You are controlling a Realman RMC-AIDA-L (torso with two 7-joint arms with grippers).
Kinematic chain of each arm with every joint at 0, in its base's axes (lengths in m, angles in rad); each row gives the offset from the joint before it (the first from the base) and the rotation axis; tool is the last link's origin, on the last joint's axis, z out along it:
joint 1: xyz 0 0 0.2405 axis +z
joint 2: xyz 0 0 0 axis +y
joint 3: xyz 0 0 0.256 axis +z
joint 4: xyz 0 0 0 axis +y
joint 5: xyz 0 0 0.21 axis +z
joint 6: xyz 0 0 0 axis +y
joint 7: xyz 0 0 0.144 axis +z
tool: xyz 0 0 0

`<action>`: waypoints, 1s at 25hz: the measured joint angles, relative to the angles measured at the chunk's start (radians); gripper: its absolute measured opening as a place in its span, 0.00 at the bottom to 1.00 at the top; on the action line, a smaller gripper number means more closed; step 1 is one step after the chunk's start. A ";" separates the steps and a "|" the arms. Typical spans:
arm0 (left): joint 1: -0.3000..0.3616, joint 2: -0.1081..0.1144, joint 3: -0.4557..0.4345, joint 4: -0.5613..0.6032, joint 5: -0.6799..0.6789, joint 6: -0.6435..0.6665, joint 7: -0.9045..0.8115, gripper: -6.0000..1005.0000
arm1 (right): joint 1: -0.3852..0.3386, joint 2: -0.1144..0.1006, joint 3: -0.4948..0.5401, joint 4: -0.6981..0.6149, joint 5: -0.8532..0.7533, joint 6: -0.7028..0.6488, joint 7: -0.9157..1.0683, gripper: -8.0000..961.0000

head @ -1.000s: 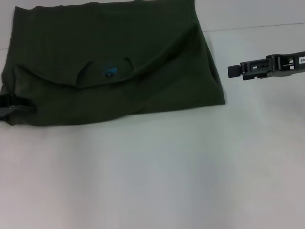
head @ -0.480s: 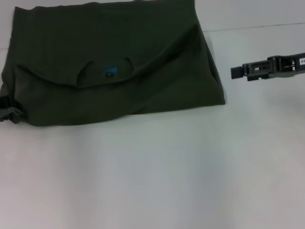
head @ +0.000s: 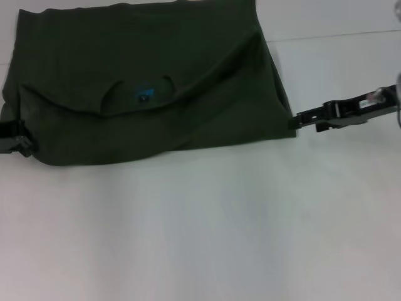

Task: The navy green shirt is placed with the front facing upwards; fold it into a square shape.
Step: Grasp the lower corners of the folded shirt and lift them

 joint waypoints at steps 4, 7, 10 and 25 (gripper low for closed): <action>-0.002 -0.003 0.001 -0.001 0.001 0.000 0.000 0.08 | 0.017 0.025 -0.044 0.003 -0.003 0.075 -0.004 0.96; -0.002 -0.004 0.001 -0.002 0.001 -0.002 0.000 0.08 | 0.021 0.037 -0.075 0.002 -0.004 0.125 -0.005 0.96; -0.002 -0.005 0.001 -0.002 0.001 -0.006 0.001 0.08 | 0.023 0.044 -0.106 0.001 -0.004 0.164 -0.007 0.96; -0.003 -0.005 0.001 -0.003 0.001 -0.015 0.001 0.08 | 0.031 0.074 -0.154 0.031 0.001 0.286 -0.032 0.96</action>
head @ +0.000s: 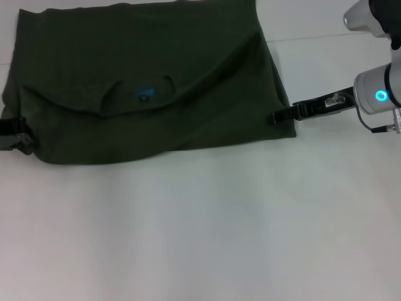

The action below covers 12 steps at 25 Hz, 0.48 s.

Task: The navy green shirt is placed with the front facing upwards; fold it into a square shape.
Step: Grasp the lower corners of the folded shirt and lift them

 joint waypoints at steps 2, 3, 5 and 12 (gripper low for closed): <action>-0.002 0.000 0.000 0.000 0.000 -0.001 0.000 0.08 | 0.002 0.001 -0.001 0.013 0.000 0.018 -0.001 0.96; -0.002 0.000 0.000 0.000 0.000 -0.001 0.000 0.08 | 0.002 0.001 -0.001 0.021 0.000 0.027 -0.001 0.96; -0.003 0.000 0.000 -0.001 0.000 -0.003 0.000 0.08 | 0.003 0.002 -0.002 0.033 0.000 0.042 -0.001 0.96; -0.005 0.002 0.000 -0.001 -0.001 -0.006 0.000 0.08 | 0.004 0.009 0.005 0.064 0.017 0.066 -0.001 0.96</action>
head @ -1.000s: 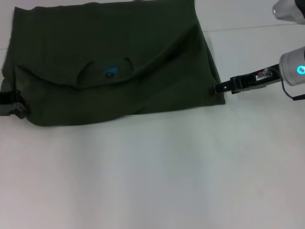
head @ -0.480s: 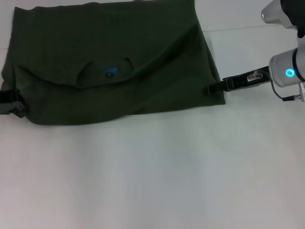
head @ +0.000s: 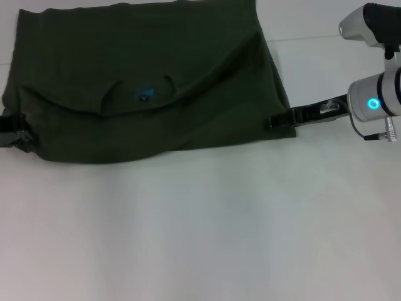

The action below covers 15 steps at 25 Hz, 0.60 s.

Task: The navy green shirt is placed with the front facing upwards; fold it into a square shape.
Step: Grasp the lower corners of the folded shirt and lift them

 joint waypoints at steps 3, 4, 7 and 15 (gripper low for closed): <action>0.000 0.000 0.000 0.000 0.000 -0.001 0.000 0.08 | 0.000 0.001 -0.001 0.013 0.021 0.011 0.000 0.96; 0.000 0.000 0.000 0.000 0.000 -0.001 0.000 0.08 | 0.001 0.001 -0.002 0.018 0.026 0.013 -0.001 0.96; 0.000 0.000 0.000 0.000 0.000 -0.001 0.000 0.08 | 0.002 0.001 -0.006 0.025 0.034 0.013 -0.001 0.96; -0.006 0.000 0.000 0.000 0.000 -0.004 0.001 0.08 | 0.014 0.004 -0.009 0.046 0.034 0.006 -0.002 0.94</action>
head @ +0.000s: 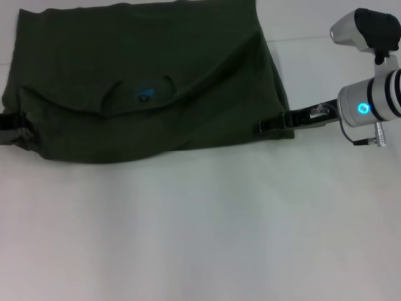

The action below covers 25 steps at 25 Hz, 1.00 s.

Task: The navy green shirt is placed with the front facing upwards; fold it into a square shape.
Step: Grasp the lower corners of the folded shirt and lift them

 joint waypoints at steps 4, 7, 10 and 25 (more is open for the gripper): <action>0.000 -0.001 0.000 0.000 0.000 0.000 0.000 0.08 | 0.002 0.000 -0.016 -0.002 -0.003 -0.004 0.002 0.92; -0.002 -0.001 0.000 0.000 0.000 0.000 0.000 0.08 | 0.000 0.000 -0.026 -0.021 -0.002 -0.014 0.002 0.90; -0.004 -0.002 0.000 -0.001 0.000 0.004 0.000 0.08 | 0.001 -0.004 -0.026 -0.033 -0.003 -0.027 0.006 0.88; -0.014 0.007 0.000 0.007 0.013 0.018 -0.002 0.08 | 0.010 -0.013 -0.026 -0.036 -0.005 -0.030 0.011 0.40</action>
